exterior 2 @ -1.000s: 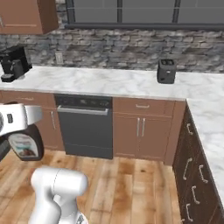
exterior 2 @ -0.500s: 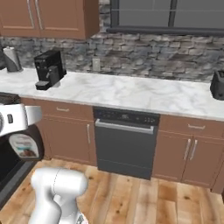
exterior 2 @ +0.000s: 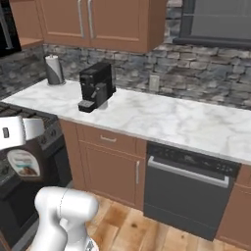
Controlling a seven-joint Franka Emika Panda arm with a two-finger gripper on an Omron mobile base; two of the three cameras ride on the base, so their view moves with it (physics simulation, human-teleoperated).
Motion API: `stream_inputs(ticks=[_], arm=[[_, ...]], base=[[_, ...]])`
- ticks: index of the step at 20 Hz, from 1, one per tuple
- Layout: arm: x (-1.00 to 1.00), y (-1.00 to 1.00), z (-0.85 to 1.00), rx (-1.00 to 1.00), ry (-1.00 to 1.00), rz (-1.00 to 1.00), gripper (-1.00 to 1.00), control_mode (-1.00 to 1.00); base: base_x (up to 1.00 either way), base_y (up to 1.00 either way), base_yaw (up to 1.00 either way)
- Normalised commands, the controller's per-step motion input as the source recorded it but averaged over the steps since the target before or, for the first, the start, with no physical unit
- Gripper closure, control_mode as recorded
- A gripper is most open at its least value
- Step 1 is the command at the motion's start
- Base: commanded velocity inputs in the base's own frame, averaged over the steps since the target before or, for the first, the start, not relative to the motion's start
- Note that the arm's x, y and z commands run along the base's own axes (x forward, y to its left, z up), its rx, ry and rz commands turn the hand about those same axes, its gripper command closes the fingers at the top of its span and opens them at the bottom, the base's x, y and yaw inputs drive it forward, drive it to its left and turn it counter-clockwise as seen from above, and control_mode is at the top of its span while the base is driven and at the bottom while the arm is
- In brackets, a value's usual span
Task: Take 2 condiments from the cabinet and move them on the counter near the stove.Make sure the condiments are lined up with each other, next to each other.
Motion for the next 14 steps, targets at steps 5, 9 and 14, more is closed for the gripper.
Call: stream_inputs(ticks=[5,9,14], arm=[[0.00,0.00,0.00,0.00,0.00,0.00,1.00,1.00],[0.00,0.00,0.00,0.00,0.00,0.00,1.00,1.00],[0.00,0.00,0.00,0.00,0.00,0.00,1.00,1.00]], base=[[0.81,0.07,0.42],[0.72,0.16,0.38],[0.51,0.20,0.40]])
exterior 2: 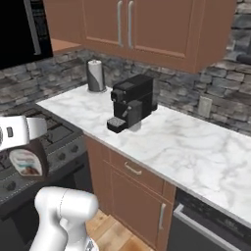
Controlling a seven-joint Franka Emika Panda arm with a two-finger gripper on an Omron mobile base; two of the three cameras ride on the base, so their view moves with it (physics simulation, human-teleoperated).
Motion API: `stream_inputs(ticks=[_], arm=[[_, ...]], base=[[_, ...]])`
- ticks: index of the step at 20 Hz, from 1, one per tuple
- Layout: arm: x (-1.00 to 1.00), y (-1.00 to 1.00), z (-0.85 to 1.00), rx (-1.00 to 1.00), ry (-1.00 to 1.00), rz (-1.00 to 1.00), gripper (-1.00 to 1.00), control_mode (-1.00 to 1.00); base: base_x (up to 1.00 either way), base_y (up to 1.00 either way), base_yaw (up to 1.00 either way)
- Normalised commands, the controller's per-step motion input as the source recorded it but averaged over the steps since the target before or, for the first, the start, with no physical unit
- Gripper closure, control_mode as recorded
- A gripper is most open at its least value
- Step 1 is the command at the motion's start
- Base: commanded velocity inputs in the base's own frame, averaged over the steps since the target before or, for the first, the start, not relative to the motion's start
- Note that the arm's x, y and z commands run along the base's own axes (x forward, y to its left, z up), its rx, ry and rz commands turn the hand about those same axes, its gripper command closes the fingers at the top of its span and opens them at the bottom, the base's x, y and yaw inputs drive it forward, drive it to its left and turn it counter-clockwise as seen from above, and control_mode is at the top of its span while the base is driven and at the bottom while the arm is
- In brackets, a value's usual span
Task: Take 2 condiments from the cabinet and move them on the counter near the stove.Make sure the condiments are lined up with each other, next to each other.
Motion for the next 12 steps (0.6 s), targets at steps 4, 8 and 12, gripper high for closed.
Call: stream_inputs(ticks=[4,8,12], arm=[[0.00,0.00,0.00,0.00,0.00,0.00,1.00,1.00],[0.00,0.00,0.00,0.00,0.00,0.00,1.00,1.00],[0.00,0.00,0.00,0.00,0.00,0.00,1.00,1.00]], base=[[0.62,0.01,0.42],[0.53,0.00,0.42],[0.53,-0.05,0.41]])
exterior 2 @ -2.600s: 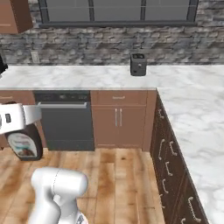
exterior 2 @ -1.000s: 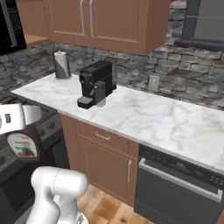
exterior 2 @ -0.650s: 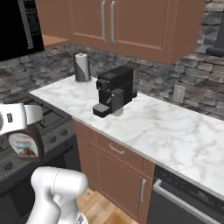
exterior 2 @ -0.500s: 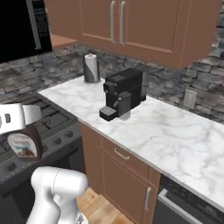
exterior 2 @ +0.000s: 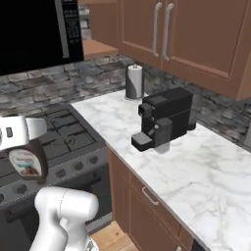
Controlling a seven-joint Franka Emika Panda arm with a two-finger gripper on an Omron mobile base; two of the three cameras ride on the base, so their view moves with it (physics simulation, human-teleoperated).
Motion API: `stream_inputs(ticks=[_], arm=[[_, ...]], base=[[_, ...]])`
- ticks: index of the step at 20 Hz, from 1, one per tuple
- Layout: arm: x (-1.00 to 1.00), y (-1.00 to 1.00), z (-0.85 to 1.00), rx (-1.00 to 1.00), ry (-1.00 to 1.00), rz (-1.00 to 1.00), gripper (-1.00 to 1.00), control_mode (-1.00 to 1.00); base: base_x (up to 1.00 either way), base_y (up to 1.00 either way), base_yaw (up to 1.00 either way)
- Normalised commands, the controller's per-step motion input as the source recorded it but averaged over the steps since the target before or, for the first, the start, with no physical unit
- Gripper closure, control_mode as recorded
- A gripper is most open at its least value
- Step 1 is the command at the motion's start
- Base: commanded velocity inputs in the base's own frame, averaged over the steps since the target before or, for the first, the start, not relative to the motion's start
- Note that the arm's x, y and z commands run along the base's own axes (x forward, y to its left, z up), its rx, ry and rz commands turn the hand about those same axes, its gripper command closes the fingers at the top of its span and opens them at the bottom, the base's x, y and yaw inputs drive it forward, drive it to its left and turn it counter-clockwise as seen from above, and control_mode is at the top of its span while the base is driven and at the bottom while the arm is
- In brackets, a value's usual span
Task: Take 2 condiments from the cabinet and move them on the counter near the stove.Make sure the condiments are lined up with each other, next to each other.
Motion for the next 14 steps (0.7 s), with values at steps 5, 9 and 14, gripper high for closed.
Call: stream_inputs(ticks=[5,9,14], arm=[[0.00,0.00,0.00,0.00,0.00,0.00,1.00,1.00],[0.00,0.00,0.00,0.00,0.00,0.00,1.00,1.00],[0.00,0.00,0.00,0.00,0.00,0.00,1.00,1.00]], base=[[0.39,-0.21,0.38],[0.24,-0.41,0.29],[0.48,-0.20,0.17]])
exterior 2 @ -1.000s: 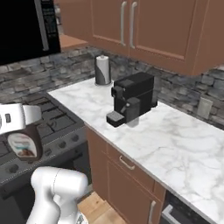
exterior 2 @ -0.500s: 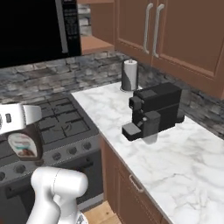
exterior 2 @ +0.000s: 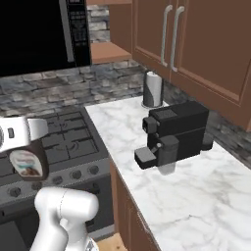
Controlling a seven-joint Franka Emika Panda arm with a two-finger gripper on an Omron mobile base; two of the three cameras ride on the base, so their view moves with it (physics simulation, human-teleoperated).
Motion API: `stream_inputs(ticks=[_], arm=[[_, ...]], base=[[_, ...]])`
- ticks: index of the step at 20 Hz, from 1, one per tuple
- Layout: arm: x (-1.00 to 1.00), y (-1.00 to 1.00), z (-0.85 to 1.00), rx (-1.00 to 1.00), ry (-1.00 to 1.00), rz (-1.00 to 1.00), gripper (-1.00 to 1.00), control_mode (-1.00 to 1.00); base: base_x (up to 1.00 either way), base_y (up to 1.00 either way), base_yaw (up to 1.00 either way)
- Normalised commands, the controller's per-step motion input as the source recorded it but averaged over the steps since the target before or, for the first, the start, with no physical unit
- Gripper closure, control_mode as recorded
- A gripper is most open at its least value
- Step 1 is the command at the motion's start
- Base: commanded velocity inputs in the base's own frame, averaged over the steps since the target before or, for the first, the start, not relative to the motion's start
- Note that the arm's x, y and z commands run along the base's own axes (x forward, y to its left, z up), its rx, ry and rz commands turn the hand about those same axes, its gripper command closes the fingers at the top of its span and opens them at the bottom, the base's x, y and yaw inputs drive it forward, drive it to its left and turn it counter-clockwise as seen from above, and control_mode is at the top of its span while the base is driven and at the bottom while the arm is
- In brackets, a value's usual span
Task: Take 2 condiments from the cabinet and move them on the counter near the stove.Make sure the condiments are lined up with each other, next to each other.
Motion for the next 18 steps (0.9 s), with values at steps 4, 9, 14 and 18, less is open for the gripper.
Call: stream_inputs(ticks=[4,9,14,18], arm=[[0.00,0.00,0.00,0.00,0.00,0.00,1.00,1.00],[0.00,0.00,0.00,0.00,0.00,0.00,1.00,1.00],[0.00,0.00,0.00,0.00,0.00,0.00,1.00,1.00],[0.00,0.00,0.00,0.00,0.00,0.00,1.00,1.00]], base=[[0.60,-0.09,0.14],[0.67,0.00,0.18],[0.79,0.00,0.26],[0.72,0.00,0.26]])
